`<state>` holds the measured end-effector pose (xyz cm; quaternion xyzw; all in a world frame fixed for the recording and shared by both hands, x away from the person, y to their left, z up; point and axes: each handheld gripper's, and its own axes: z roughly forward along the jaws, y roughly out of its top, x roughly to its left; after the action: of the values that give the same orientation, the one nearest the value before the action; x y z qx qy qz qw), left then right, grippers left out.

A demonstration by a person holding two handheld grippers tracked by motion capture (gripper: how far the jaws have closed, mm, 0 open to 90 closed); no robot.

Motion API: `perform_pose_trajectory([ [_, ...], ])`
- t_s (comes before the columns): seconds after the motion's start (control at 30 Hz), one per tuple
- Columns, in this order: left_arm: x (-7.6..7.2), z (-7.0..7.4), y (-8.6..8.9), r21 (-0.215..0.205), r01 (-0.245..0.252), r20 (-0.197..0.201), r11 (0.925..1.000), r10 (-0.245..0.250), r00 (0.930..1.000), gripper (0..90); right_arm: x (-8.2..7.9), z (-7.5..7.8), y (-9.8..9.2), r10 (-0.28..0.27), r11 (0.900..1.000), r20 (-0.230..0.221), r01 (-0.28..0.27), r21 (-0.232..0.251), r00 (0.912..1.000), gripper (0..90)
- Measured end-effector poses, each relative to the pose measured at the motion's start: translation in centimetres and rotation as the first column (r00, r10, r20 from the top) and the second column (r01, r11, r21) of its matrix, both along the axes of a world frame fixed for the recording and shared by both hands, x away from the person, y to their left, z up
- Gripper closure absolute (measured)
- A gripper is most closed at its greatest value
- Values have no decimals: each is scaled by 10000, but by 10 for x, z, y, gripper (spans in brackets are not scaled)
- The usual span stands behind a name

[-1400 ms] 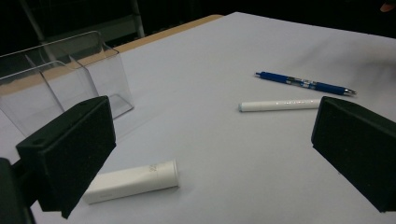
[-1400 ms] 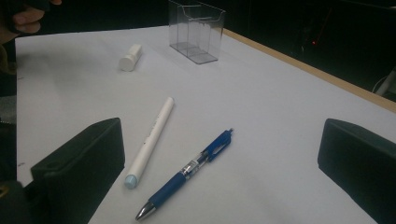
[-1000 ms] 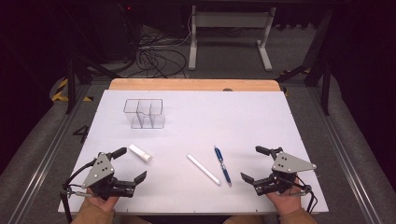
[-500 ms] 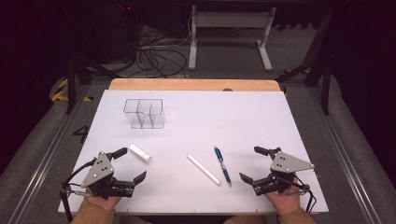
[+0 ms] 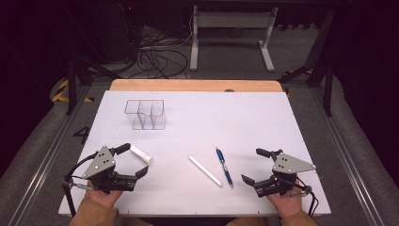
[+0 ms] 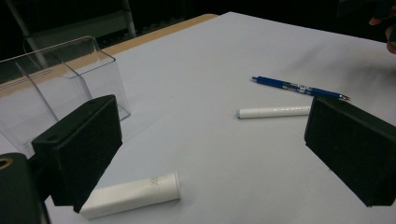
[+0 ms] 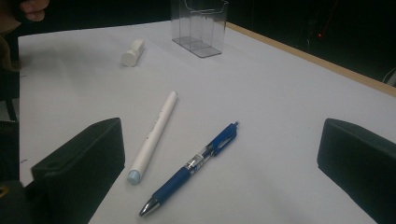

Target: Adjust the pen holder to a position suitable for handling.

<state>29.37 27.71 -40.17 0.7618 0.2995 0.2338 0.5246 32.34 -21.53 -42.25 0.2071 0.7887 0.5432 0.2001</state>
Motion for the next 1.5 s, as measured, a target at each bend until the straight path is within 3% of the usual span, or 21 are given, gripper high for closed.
perform_pose_trajectory([
  [0.1,6,5,-1,93,148,-216,9998,-146,9997,47,0,0,1,21,10000,-20,-21,-11,10000,13],
  [0.3,12,14,-1,186,132,-90,9997,-130,9999,30,0,-1,2,52,10000,-59,-53,-22,10000,13],
  [0.4,18,19,0,-7,153,-117,9999,-153,9998,22,0,-1,2,58,10000,-67,-58,-14,10000,13],
  [0.77,27,22,4,-22,83,-139,10000,-83,9999,16,1,-2,2,85,10000,-121,-85,0,9999,13],
  [0.93,29,22,5,55,111,-262,9999,-109,9996,46,1,-2,3,120,9999,-150,-120,-34,9998,13],
  [1.03,31,22,7,175,378,-440,9991,-370,9983,51,0,-2,3,146,9999,-168,-147,-37,9998,13],
  [1.13,33,23,9,135,483,-461,9987,-476,9978,102,1,-2,3,168,9998,-167,-169,-53,9997,13],
  [1.27,38,25,10,485,625,-448,9969,-603,9972,158,0,-2,3,184,9998,-176,-185,-51,9997,14],
  [1.5,49,30,11,1003,586,-502,9932,-537,9973,175,1,-2,3,212,9998,-182,-214,-60,9996,14],
])
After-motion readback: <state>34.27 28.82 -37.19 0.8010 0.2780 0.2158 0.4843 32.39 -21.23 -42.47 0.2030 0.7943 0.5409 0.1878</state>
